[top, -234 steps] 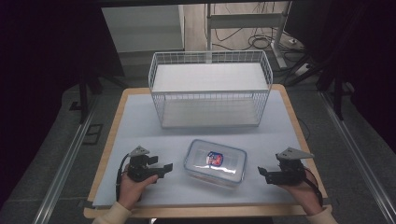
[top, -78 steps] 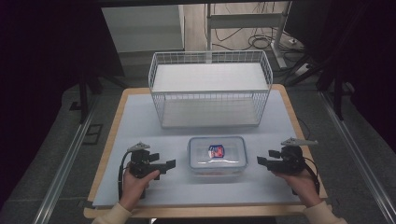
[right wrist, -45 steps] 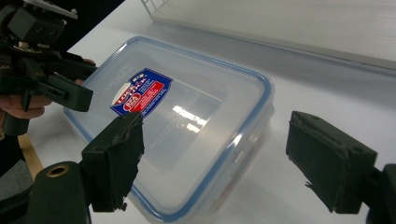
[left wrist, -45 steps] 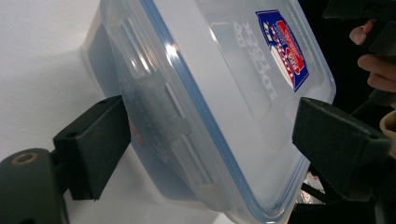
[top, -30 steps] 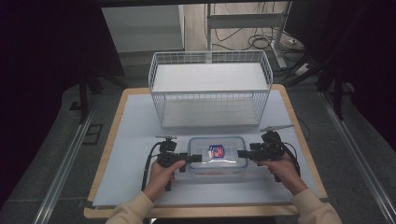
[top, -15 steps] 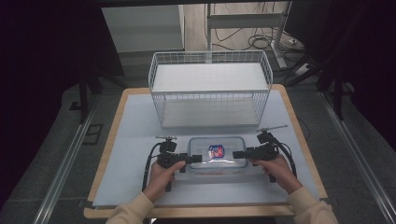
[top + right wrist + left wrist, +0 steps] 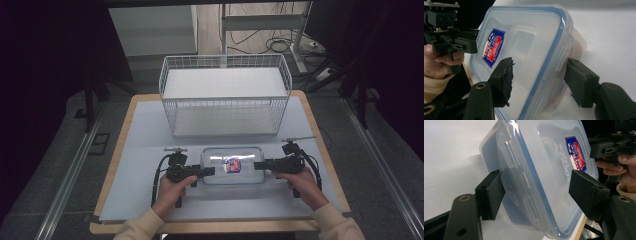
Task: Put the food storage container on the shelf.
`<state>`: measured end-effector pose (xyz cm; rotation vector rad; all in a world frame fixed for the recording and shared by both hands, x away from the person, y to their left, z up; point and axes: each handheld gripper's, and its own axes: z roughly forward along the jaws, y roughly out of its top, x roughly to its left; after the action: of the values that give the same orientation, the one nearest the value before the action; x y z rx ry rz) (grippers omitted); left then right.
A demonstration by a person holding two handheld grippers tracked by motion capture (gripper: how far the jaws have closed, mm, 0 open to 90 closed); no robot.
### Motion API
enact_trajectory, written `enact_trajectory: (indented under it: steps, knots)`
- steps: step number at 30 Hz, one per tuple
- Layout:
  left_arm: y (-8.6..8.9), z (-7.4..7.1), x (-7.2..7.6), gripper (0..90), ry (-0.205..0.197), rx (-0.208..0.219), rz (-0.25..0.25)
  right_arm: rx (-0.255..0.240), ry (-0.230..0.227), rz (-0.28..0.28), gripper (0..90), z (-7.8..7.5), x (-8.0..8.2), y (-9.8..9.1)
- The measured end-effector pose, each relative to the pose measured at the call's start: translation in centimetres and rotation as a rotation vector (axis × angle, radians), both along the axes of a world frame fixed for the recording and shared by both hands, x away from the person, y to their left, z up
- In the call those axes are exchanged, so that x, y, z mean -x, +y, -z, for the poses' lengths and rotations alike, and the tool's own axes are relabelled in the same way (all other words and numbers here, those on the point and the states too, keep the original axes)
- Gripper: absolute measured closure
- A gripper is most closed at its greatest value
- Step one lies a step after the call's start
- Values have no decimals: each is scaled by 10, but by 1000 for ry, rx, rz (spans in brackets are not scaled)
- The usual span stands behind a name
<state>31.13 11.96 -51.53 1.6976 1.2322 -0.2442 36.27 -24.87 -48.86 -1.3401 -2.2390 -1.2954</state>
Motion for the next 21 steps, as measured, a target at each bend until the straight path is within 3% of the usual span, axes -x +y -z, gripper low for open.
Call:
enact_trajectory:
  steps: [10, 21]
  knots:
    - [0, -5, 15, 372, -47, -11, -21, 12, -64, -9, 471, -8, 16, -2]
    - [1, -7, 19, 395, -53, -12, -24, -4, -78, 3, 488, -8, 21, -4]
